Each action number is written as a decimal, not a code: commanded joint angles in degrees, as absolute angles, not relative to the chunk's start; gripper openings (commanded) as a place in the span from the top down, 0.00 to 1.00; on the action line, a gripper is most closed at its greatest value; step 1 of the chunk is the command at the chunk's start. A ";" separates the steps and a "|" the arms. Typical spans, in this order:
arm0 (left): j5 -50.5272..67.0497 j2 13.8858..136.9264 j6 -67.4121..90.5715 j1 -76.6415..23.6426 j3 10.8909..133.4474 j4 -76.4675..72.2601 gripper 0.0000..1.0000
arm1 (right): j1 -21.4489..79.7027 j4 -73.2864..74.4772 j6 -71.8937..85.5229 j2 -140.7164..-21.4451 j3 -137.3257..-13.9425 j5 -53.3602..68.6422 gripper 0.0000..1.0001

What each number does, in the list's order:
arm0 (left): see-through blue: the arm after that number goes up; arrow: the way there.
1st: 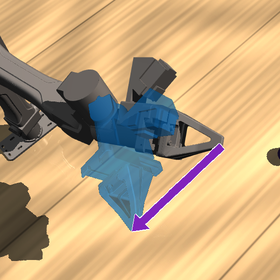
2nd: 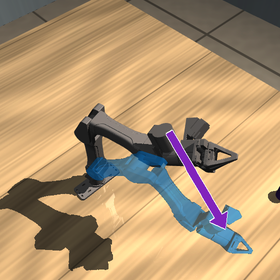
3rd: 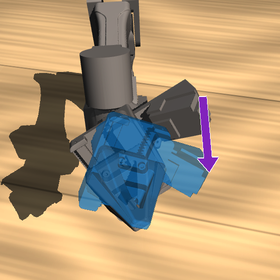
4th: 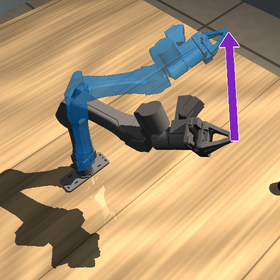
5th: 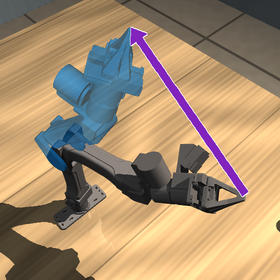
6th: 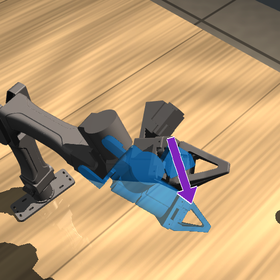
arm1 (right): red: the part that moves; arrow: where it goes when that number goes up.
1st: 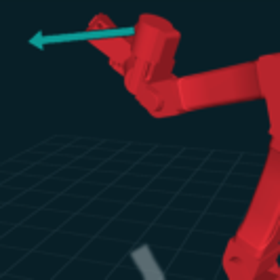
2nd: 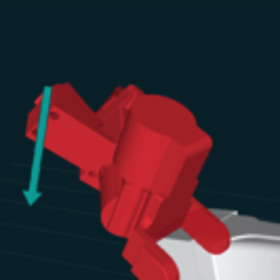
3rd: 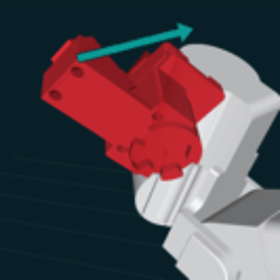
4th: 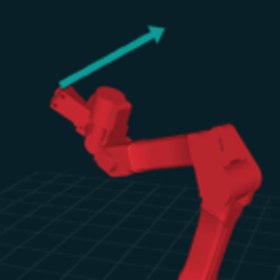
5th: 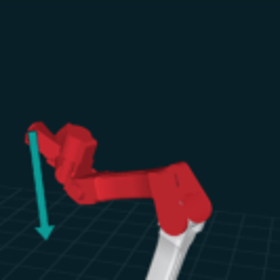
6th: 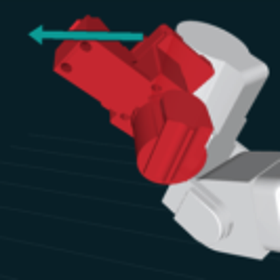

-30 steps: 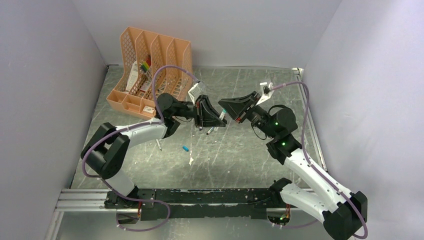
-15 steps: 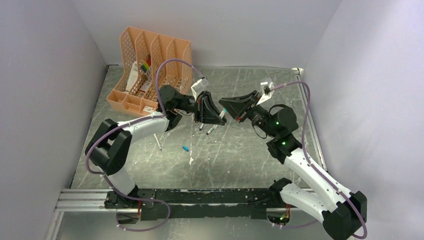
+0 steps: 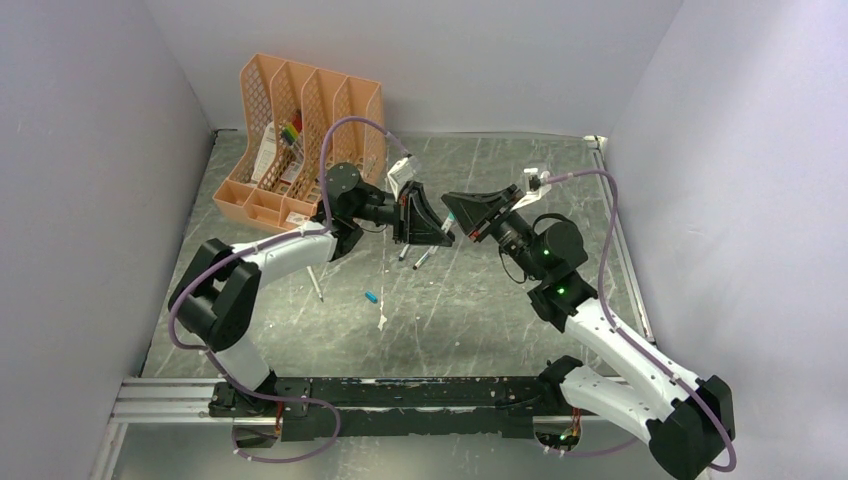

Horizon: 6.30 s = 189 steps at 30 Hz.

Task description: Insert the pens into the pen caps

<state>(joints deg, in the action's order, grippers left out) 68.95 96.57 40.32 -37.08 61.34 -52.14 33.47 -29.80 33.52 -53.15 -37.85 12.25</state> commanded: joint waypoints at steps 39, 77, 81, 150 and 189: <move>54.33 93.03 44.04 -30.85 76.62 -60.52 0.93 | 49.71 -10.39 34.25 -62.39 -27.89 18.87 1.00; 29.84 93.86 12.36 -33.64 59.44 -15.68 0.93 | 50.98 16.16 40.35 -19.58 -34.42 -38.81 0.42; 16.26 99.35 9.25 -38.13 64.48 -5.73 0.93 | 51.02 20.41 44.29 -18.18 -32.00 -37.65 0.43; 23.98 57.38 33.23 7.85 40.94 3.75 0.06 | 69.55 -10.58 19.68 -126.67 -82.79 -16.60 0.39; 64.74 64.16 53.16 2.60 35.57 -46.67 0.06 | 68.55 -7.61 11.18 -71.70 -50.62 -13.48 1.00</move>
<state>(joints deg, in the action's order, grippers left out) 61.65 64.93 55.90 7.01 32.23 -46.33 68.69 -9.04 12.45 -72.58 -51.18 -15.99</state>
